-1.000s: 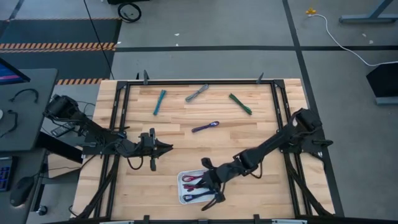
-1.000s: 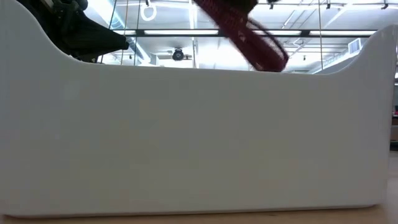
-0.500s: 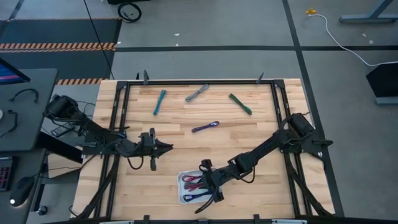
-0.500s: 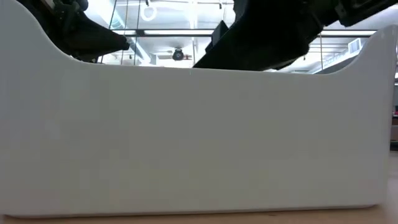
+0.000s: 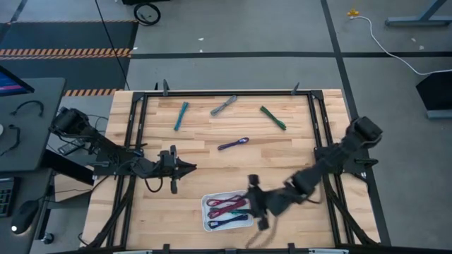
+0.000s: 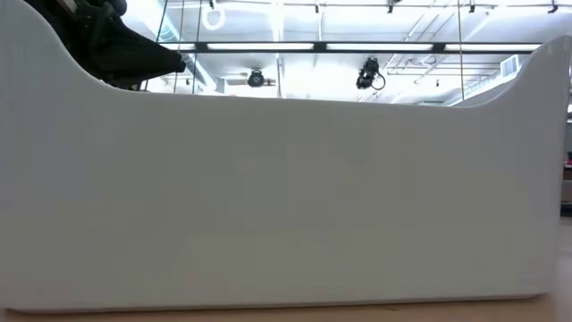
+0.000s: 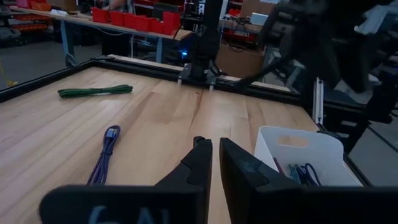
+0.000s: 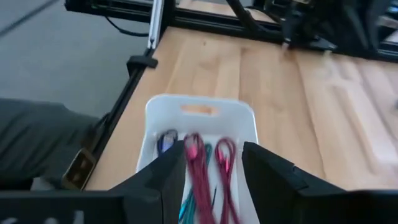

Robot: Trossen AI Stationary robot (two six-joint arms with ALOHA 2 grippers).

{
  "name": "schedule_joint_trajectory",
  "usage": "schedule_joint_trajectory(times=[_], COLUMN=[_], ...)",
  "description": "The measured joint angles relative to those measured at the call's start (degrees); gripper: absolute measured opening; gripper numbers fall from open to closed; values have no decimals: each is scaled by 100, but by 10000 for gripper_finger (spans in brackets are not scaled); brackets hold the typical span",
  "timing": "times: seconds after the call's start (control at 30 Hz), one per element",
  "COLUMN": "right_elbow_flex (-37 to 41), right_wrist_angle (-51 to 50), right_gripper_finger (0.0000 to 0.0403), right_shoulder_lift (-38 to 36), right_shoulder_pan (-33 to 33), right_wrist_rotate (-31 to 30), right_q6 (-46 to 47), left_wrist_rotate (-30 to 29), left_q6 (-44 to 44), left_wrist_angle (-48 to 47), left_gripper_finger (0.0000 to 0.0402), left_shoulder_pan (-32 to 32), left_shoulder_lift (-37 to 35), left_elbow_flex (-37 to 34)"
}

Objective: Pick and place USB-C Cables
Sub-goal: Put the light blue USB cable into the white bin

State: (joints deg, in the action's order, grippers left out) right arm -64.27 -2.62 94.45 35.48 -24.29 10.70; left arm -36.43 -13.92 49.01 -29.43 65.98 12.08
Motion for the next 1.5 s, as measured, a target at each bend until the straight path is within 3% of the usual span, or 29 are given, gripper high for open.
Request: schedule_joint_trajectory(times=[0.17, 0.27, 0.37, 0.43, 0.63, 0.77, 0.97, 1.13, 1.27, 1.4, 1.5], right_elbow_flex=[423, 890, 1314, 1518, 1762, 1766, 1766, 1766, 1766, 1766, 1766], right_wrist_angle=[-269, -167, 45, 135, 261, 343, 396, 448, 468, 480, 521], right_gripper_finger=[155, 153, 153, 153, 153, 153, 153, 153, 153, 153, 153], right_shoulder_lift=[-167, -73, 44, 117, 199, 199, 199, 199, 199, 199, 199], right_shoulder_pan=[1047, 1610, 2013, 2182, 2290, 2207, 2109, 2097, 2095, 2097, 2095], right_wrist_rotate=[-1598, -2498, -3152, -3481, -3794, -3849, -3894, -3897, -3904, -3910, -3912], right_q6=[1060, 2136, 3222, 3792, 4316, 4076, 3942, 3897, 3882, 3867, 3864], left_wrist_rotate=[-11, -605, -1060, -1032, -300, 10, 1778, 1835, 1907, 2155, 2159], left_q6=[598, 606, 592, 565, -920, -781, -202, -345, -495, -526, -532], left_wrist_angle=[243, 481, -26, -1192, -6590, -8272, -8183, -8152, -7963, -7803, -7753], left_gripper_finger=[43, 43, 43, 43, 44, 53, 132, 219, 262, 268, 251], left_shoulder_pan=[191, 596, 1225, 1738, 3619, 4664, 6027, 6558, 6713, 6874, 6993], left_shoulder_lift=[1, -2, -20, -49, 352, 850, 1569, 2184, 2566, 2964, 3243], left_elbow_flex=[-2, 35, 292, 721, 2838, 3755, 4001, 3998, 3999, 3998, 3998])
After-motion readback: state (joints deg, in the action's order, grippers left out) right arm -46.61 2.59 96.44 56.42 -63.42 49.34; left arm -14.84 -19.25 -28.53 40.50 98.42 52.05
